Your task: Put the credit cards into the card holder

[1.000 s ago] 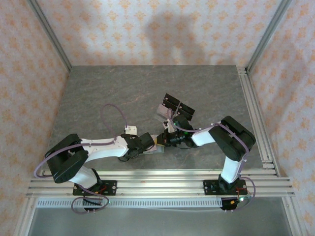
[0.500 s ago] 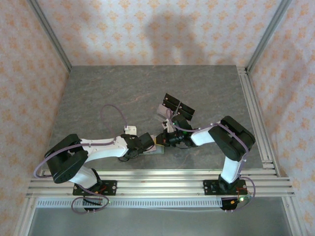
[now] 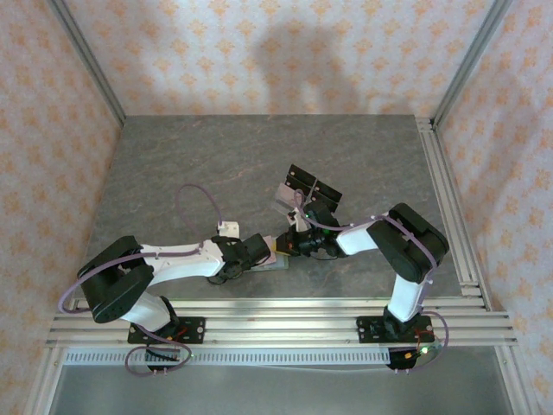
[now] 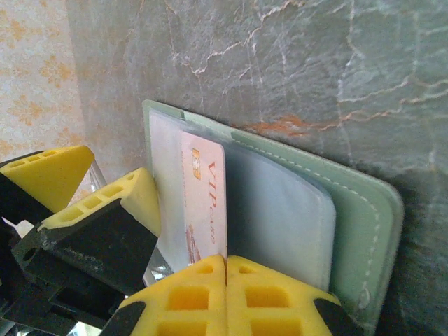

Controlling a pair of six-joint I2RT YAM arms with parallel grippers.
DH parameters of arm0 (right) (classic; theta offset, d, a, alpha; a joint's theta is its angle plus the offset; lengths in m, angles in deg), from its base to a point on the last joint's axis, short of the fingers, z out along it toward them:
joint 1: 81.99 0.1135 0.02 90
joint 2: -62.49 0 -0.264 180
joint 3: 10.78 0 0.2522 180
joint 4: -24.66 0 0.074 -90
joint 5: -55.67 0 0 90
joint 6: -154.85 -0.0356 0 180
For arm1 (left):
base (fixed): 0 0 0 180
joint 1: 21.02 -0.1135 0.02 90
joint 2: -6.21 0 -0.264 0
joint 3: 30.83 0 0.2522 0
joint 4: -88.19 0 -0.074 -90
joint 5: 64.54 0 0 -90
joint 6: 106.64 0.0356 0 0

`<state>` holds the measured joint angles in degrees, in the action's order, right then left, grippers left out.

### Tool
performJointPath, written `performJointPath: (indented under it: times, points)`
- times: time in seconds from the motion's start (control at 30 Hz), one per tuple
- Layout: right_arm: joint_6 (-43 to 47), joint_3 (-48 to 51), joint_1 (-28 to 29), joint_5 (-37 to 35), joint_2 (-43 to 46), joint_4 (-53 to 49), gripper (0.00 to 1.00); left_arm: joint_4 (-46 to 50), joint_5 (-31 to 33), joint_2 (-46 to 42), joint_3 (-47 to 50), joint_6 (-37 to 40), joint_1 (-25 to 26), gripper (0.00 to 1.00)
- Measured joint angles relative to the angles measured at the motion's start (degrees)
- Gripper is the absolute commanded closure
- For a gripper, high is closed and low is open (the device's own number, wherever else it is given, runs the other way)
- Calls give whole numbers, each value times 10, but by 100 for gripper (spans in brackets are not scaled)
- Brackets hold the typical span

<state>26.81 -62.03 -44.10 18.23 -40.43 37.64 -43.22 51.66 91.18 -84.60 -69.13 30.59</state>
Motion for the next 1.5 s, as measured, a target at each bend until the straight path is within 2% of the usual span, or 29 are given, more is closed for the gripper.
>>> performJointPath:
  times: [0.6, 0.97, 1.5]
  points:
    - [8, -10, 19, -1, 0, -30, 100, 0, 0, 0, 0, 0, 0, 0]
    - [1, -10, 23, -25, 3, -31, 100, 0, 0, -2, 2, -2, 2, 0]
    - [-58, 26, 26, -61, 15, 31, 100, -3, 0, -2, 3, -2, 2, 0]
